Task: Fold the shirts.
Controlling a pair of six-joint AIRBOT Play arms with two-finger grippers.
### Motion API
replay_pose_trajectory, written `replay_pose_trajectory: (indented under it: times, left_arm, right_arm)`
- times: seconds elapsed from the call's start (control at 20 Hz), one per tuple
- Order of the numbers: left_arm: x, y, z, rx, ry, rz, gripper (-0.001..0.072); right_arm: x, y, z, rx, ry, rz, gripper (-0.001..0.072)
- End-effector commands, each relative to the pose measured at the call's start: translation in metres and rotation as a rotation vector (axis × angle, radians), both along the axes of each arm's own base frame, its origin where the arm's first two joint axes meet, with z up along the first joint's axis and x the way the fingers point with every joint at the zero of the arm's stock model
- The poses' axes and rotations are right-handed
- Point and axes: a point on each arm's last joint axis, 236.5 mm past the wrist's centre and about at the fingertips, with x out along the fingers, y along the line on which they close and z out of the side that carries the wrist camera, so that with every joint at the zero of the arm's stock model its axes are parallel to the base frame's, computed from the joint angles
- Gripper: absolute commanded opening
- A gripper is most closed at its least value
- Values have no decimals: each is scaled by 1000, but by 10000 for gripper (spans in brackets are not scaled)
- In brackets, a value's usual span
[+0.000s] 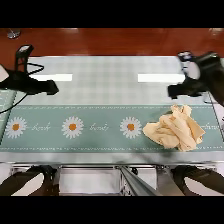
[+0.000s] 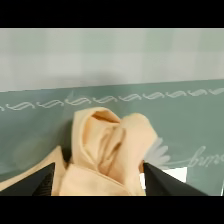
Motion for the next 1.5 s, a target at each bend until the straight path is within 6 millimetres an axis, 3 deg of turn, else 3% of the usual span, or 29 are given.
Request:
replay_pose_trajectory:
  times: [0.0, 0.1, 0.2, 0.25, 0.35, 0.55, 0.6, 0.7, 0.75, 0.85, 1.0, 1.1, 1.25, 1.35, 1.45]
  left_arm:
    - [-39, 15, 1, -5, -6, 54, 701]
    - [-63, 2, -10, -63, -50, 74, 701]
    - [-75, -6, -32, -107, -59, 93, 702]
    - [-77, -8, -43, -121, -45, 102, 702]
    - [-73, -10, -59, -134, -8, 114, 701]
    - [-50, -7, -82, -142, -3, 152, 702]
    - [-47, -8, -87, -156, 7, 162, 701]
    - [-46, -12, -93, -175, 30, 167, 702]
    - [-45, -12, -91, -172, 30, 160, 702]
    - [-43, -13, -76, -165, 29, 118, 702]
    - [-45, -21, -45, -179, 32, 72, 701]
    - [-53, -31, -34, -222, 25, 64, 701]
    - [-57, -35, -28, -249, -16, 73, 701]
    - [-60, -35, -29, -248, -31, 77, 701]
    - [-61, -35, -29, -248, -29, 76, 701]
  right_arm:
    - [-51, -31, 12, 33, -143, -167, 630]
    - [-86, -22, -20, 128, -171, -246, 630]
    - [-109, -1, -63, 244, -149, -280, 630]
    - [-118, 0, -83, 247, -123, -303, 630]
    - [-124, -5, -108, 227, -76, -331, 630]
    - [-108, -21, -137, 221, -17, -409, 624]
    - [-104, -18, -143, 252, 15, -411, 581]
    - [-92, -4, -144, 330, 64, -350, 174]
    - [-80, 2, -136, 363, 57, -302, 33]
    - [-41, -6, -89, 372, -47, -247, 31]
    - [25, -20, 38, 360, -363, -151, 30]
    - [43, -12, 128, 364, -565, -59, 30]
    - [35, 10, 232, 349, -778, 82, 30]
    - [20, 27, 279, 357, -877, 161, 30]
    - [3, 49, 314, 370, -931, 250, 30]
